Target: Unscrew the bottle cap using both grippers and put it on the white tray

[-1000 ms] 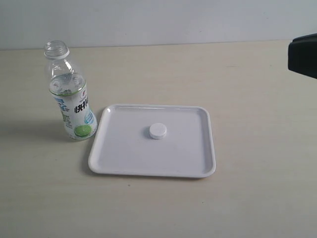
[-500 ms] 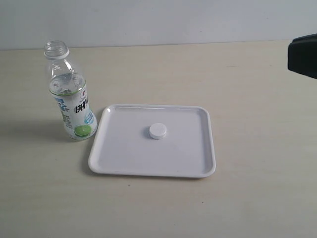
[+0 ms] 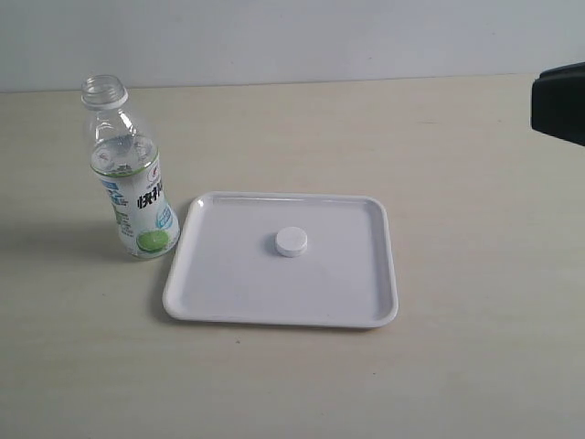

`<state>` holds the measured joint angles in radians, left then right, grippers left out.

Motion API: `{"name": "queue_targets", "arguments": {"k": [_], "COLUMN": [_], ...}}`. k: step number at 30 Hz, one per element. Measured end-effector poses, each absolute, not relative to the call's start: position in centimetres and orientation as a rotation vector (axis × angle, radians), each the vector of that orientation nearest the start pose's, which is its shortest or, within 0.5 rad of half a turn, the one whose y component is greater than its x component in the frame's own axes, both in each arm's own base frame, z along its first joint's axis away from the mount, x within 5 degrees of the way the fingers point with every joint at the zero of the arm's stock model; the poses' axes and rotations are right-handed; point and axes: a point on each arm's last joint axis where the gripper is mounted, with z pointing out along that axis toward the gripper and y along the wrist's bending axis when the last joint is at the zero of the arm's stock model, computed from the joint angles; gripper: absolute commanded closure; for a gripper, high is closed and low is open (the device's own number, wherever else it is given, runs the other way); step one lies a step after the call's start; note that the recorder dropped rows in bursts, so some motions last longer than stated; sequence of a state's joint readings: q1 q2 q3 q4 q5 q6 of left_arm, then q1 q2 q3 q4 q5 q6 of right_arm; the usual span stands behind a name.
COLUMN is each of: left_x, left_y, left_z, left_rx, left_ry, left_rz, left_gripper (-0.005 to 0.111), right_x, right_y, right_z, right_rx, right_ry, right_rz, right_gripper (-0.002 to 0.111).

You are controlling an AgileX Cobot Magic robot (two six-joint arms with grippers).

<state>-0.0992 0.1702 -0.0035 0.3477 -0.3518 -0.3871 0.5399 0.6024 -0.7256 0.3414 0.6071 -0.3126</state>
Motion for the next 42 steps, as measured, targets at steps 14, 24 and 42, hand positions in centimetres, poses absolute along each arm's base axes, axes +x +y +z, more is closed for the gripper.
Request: {"name": "queue_targets", "arguments": {"k": [14,24,42], "left_x": [5.7,5.4,5.4], "left_y": [-0.1,0.5,0.4], "left_z": [20.2,18.3,18.2], "left_rx": [0.019,-0.102,-0.144], "left_ry": [1.620,1.827,1.841], "left_rz": [-0.059,-0.055,-0.097], "left_gripper": [0.107,0.107,0.107], "right_x": [8.8,8.8,8.8], "right_y": [7.3,7.3,7.3], "right_z": [35.6,35.6,35.6], "right_rx": [-0.676,-0.676,-0.676], "right_ry": [1.849,1.849,1.849], "right_rz": [0.524,0.524,0.524], "right_gripper": [0.108,0.108,0.108]}}
